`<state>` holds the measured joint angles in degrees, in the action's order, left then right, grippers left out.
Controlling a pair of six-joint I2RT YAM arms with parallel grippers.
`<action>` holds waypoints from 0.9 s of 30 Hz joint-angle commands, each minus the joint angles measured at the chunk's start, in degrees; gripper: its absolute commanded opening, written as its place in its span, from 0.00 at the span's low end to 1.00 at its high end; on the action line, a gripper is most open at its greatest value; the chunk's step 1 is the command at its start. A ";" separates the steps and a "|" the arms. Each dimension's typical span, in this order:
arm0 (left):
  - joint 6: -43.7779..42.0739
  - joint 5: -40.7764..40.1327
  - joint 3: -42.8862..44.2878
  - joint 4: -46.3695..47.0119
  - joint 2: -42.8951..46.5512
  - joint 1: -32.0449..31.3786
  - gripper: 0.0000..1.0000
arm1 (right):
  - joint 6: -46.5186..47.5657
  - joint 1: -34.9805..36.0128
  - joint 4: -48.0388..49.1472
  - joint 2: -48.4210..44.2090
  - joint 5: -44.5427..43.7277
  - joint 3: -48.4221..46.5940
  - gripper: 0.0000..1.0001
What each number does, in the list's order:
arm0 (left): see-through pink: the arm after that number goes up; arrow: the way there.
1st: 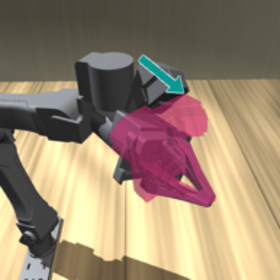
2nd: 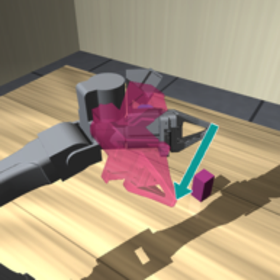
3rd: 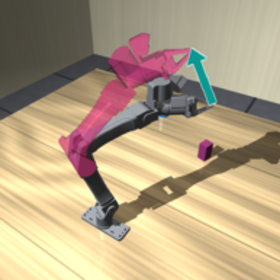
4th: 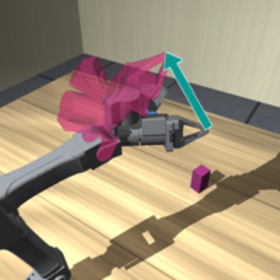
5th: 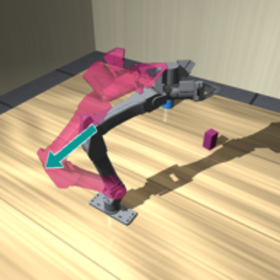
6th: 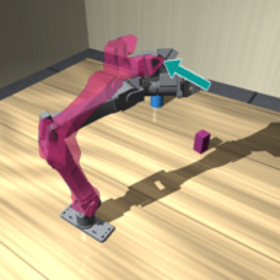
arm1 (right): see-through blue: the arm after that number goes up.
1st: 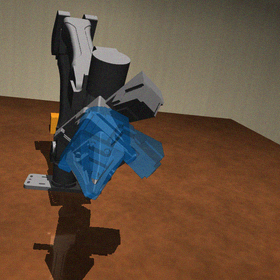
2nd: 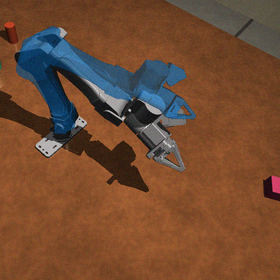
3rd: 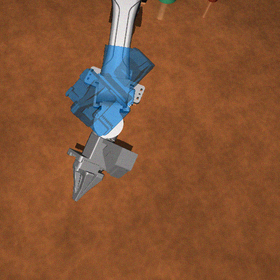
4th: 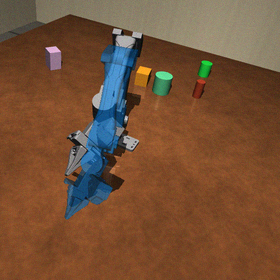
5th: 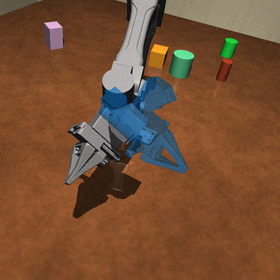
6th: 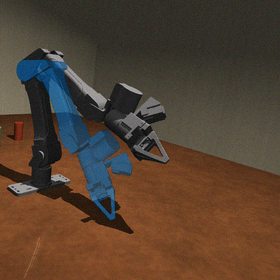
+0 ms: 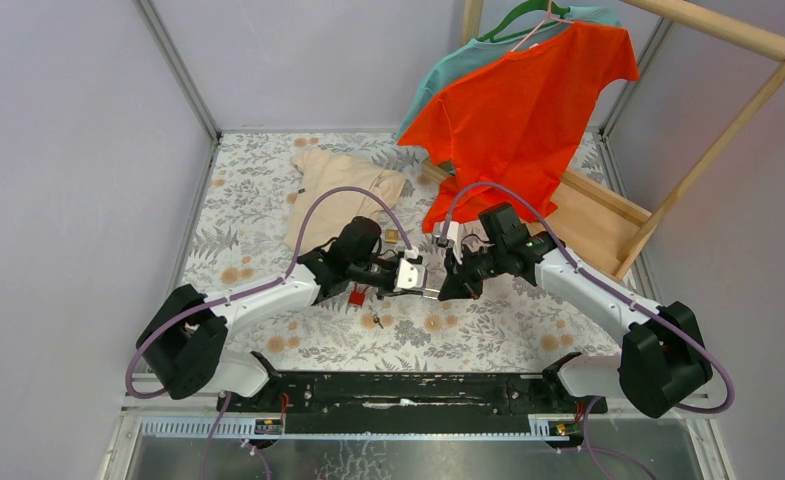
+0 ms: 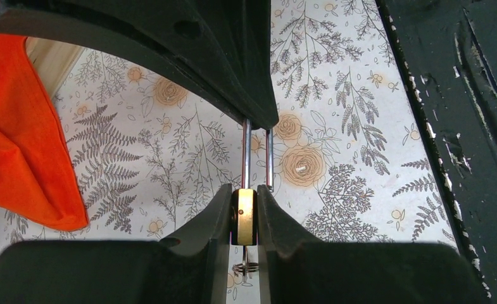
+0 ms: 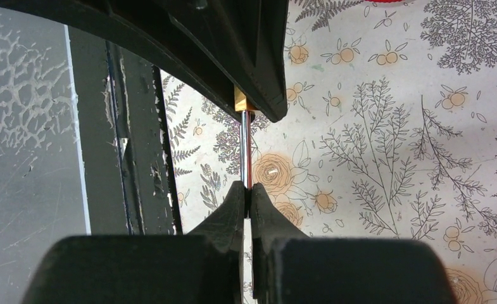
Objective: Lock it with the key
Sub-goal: Pick up the lock from the center of the board, then lock the lock.
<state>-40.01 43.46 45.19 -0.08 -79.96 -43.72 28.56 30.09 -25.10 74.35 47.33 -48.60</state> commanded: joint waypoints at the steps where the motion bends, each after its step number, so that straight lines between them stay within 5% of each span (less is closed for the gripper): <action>1: -2.40 1.28 0.12 -2.51 0.86 -0.05 0.26 | 4.01 -0.08 -1.95 -1.92 2.82 -1.96 0.00; 10: -7.08 1.25 1.13 -8.53 1.64 1.37 0.60 | 7.20 -0.10 -5.57 -0.94 3.55 -2.92 0.00; 27: 1.73 6.75 2.25 -3.38 -1.20 2.08 0.46 | 5.67 -0.11 -2.91 -3.19 3.39 -2.67 0.00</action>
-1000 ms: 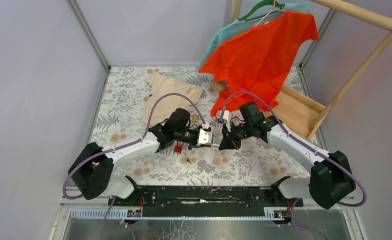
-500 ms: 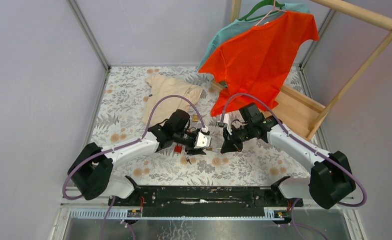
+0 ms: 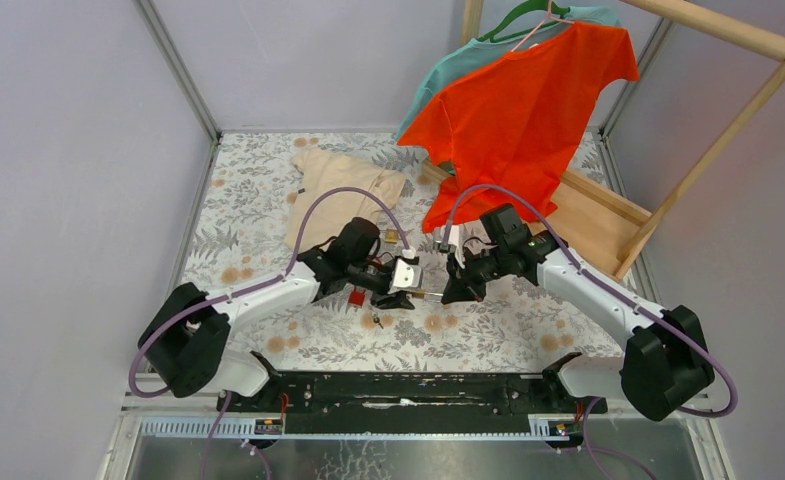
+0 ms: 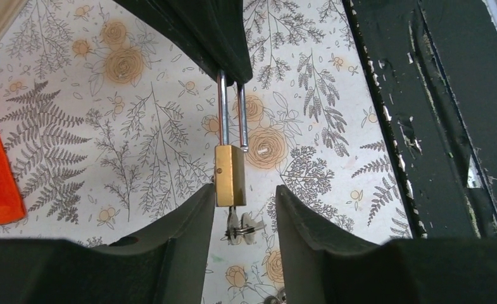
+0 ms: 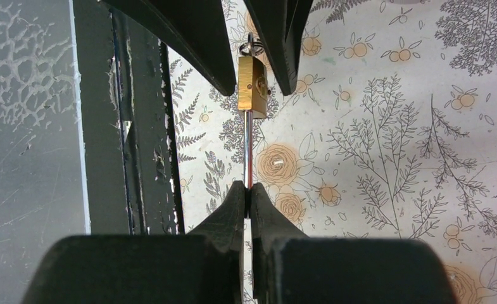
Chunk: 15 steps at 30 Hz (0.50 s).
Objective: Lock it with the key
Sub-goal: Lock the lock.
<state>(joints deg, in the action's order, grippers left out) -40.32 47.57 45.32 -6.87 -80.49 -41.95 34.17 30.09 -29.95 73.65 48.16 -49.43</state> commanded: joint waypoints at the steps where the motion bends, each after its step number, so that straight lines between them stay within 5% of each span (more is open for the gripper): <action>1: 2.38 2.81 2.21 3.67 -0.83 0.29 0.44 | 0.02 -0.09 2.04 -2.65 2.55 -1.81 0.00; 11: 5.16 3.76 2.68 5.28 -1.79 0.30 0.31 | -0.08 -0.09 2.27 -2.67 2.43 -1.39 0.00; 15: 4.68 4.30 2.96 4.17 -1.99 0.38 0.17 | -0.27 -0.11 2.96 -3.09 1.52 -1.29 0.00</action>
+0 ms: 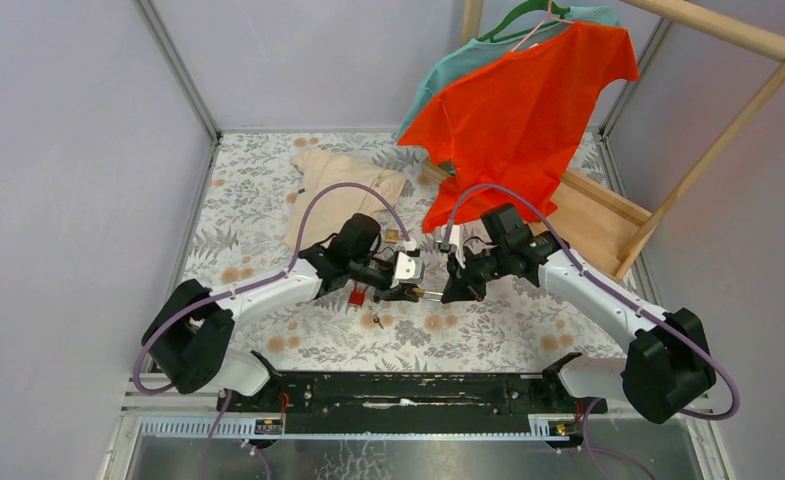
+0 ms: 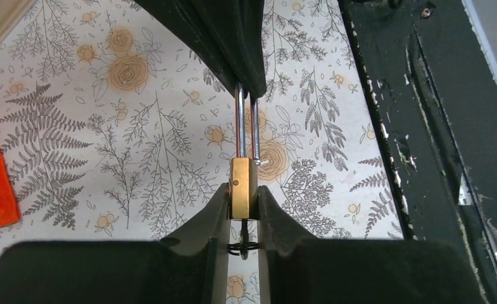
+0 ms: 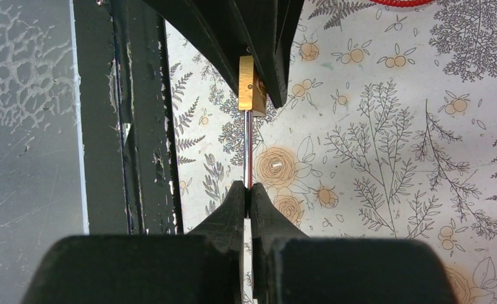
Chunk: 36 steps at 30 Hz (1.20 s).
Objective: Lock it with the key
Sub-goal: Lock the lock.
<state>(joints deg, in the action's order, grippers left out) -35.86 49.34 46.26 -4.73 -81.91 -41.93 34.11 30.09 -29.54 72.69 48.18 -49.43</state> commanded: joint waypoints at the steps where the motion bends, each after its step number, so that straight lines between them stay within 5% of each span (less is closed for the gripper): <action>1: 0.08 2.86 2.27 1.44 -0.71 0.36 0.12 | -0.38 -0.10 3.01 -2.44 0.93 -0.97 0.00; 4: 0.15 4.41 2.84 -0.34 -1.21 0.35 0.00 | -0.99 -0.11 5.25 -3.66 -1.22 -0.08 0.00; 20: 7.10 11.52 4.18 -0.72 -3.20 0.31 0.00 | 0.64 1.31 10.28 -7.43 -6.56 2.52 0.00; 36: 11.99 11.83 4.01 4.17 -3.39 0.34 0.00 | -4.42 2.19 14.10 -6.41 -1.20 1.56 0.00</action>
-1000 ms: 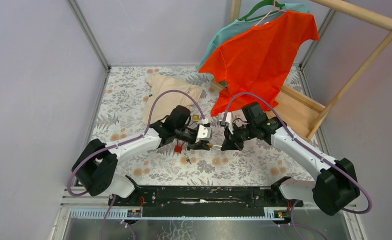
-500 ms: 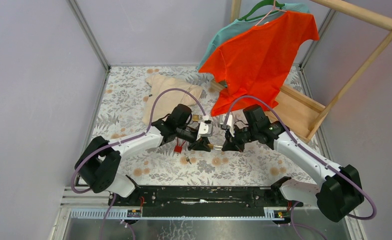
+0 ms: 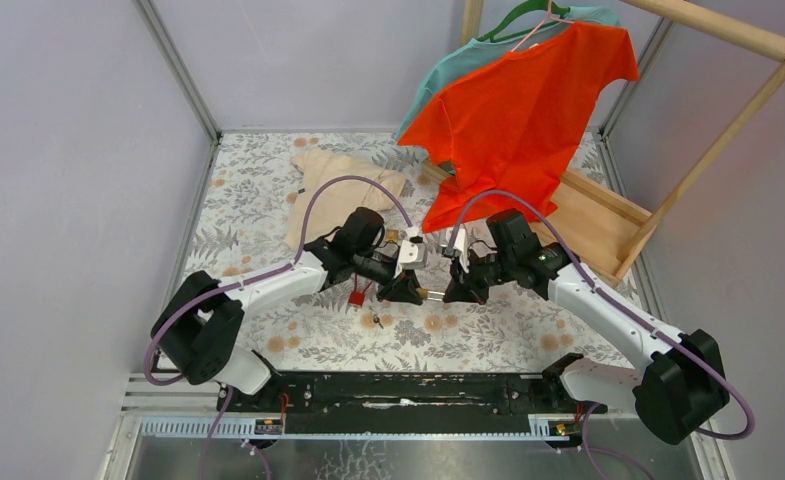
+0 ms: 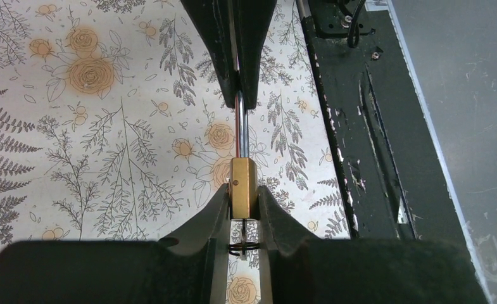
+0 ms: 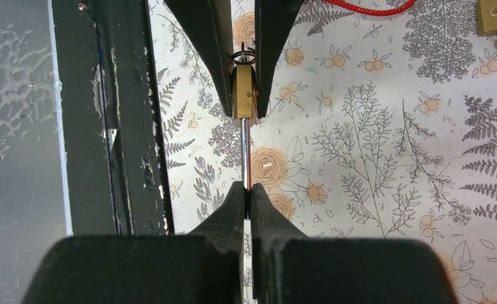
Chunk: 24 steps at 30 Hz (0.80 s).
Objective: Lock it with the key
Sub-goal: Lock the lock.
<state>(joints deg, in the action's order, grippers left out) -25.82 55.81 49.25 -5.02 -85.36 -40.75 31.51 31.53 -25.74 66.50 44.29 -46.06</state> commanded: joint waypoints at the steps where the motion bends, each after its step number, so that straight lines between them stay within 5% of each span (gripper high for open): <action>1: 2.26 5.35 1.10 4.68 -0.01 -0.87 0.00 | -2.13 0.73 10.92 -0.12 2.99 -1.95 0.00; 24: 10.65 6.17 -0.94 14.78 1.89 -0.91 0.00 | -6.56 5.74 20.12 1.92 0.87 -4.12 0.00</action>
<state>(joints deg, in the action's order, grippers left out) -15.90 56.42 46.96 -2.15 -85.56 -39.66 25.17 34.63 -21.12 69.56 42.54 -46.11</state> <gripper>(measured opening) 0.225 0.027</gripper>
